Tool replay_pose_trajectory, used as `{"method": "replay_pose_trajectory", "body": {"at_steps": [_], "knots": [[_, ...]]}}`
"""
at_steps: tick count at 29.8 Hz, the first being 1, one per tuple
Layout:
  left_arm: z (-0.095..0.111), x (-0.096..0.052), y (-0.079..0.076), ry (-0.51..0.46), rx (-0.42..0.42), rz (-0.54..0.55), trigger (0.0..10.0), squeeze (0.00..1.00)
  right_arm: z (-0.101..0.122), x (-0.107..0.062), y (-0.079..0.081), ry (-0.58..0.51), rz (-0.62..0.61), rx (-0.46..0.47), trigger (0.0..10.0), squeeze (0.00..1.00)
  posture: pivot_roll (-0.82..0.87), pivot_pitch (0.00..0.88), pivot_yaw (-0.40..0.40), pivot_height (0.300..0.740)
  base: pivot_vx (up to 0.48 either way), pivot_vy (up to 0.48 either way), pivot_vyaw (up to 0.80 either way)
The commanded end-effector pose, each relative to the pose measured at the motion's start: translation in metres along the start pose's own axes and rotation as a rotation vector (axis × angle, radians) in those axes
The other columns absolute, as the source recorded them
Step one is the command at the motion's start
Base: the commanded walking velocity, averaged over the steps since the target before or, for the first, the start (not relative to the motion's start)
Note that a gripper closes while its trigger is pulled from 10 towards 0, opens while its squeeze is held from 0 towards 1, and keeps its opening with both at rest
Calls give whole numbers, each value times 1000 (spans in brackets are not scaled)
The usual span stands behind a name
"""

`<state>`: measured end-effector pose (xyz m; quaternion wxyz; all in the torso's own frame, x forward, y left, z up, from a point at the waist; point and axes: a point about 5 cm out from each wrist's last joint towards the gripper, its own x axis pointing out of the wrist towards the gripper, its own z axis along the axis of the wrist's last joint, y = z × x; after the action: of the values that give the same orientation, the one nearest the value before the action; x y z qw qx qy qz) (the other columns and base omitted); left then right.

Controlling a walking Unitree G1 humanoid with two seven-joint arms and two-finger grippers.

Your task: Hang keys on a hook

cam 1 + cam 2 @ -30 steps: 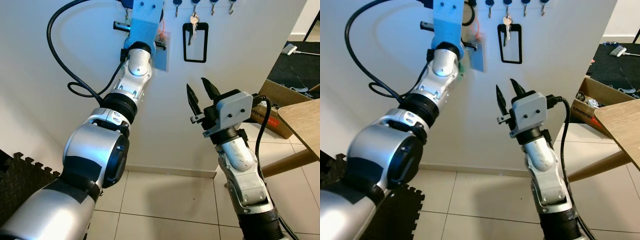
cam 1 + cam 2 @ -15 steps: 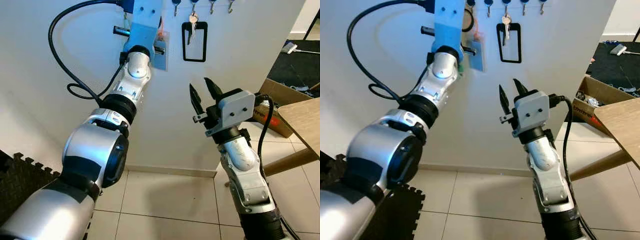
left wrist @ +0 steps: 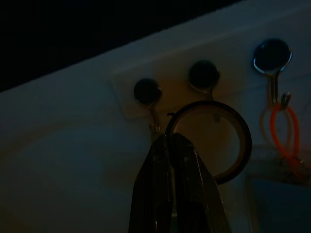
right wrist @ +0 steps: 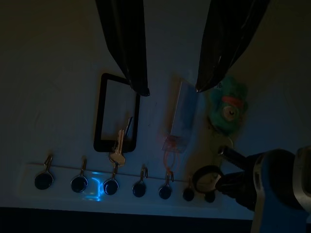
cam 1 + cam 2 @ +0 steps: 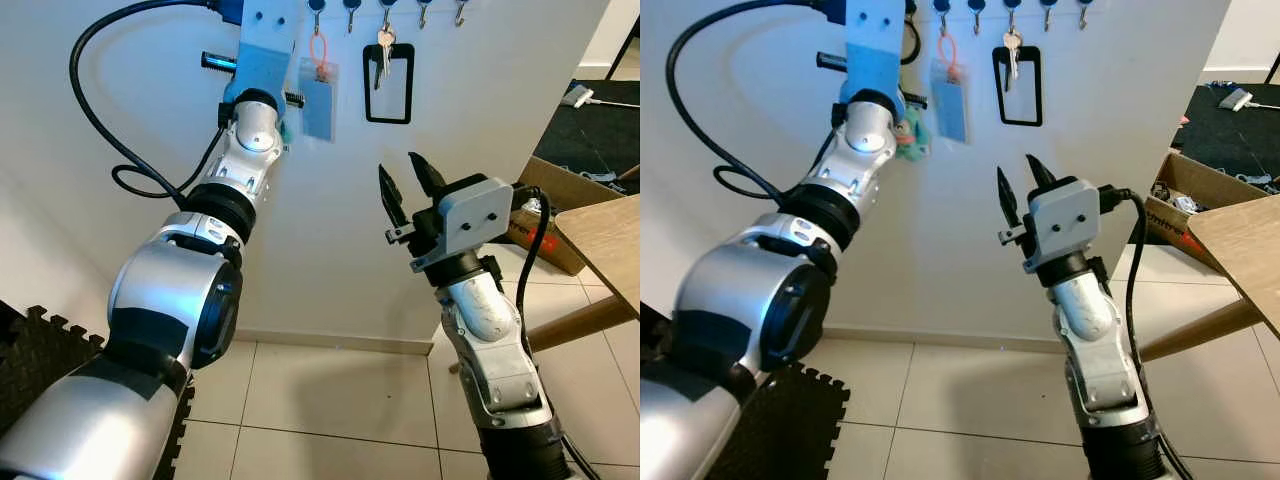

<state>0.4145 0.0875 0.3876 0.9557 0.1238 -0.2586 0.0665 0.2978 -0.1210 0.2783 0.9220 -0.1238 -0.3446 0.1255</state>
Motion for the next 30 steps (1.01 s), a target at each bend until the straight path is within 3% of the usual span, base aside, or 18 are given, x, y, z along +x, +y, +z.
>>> {"method": "replay_pose_trajectory", "body": {"at_steps": [1,19,30], "knots": [[5,3,4,1,-7,8,10000,0,5,-1,5,-18,19,13,10000,0,-97,257,136,740,0,0,0],[21,7,9,-54,-76,22,10000,0,5,-4,6,-10,17,13,10000,0,-105,246,138,740,0,0,0],[-2,-11,20,-222,-97,-83,10000,0,0,-9,-1,12,-8,20,10000,0,-45,232,110,740,0,0,0]]}}
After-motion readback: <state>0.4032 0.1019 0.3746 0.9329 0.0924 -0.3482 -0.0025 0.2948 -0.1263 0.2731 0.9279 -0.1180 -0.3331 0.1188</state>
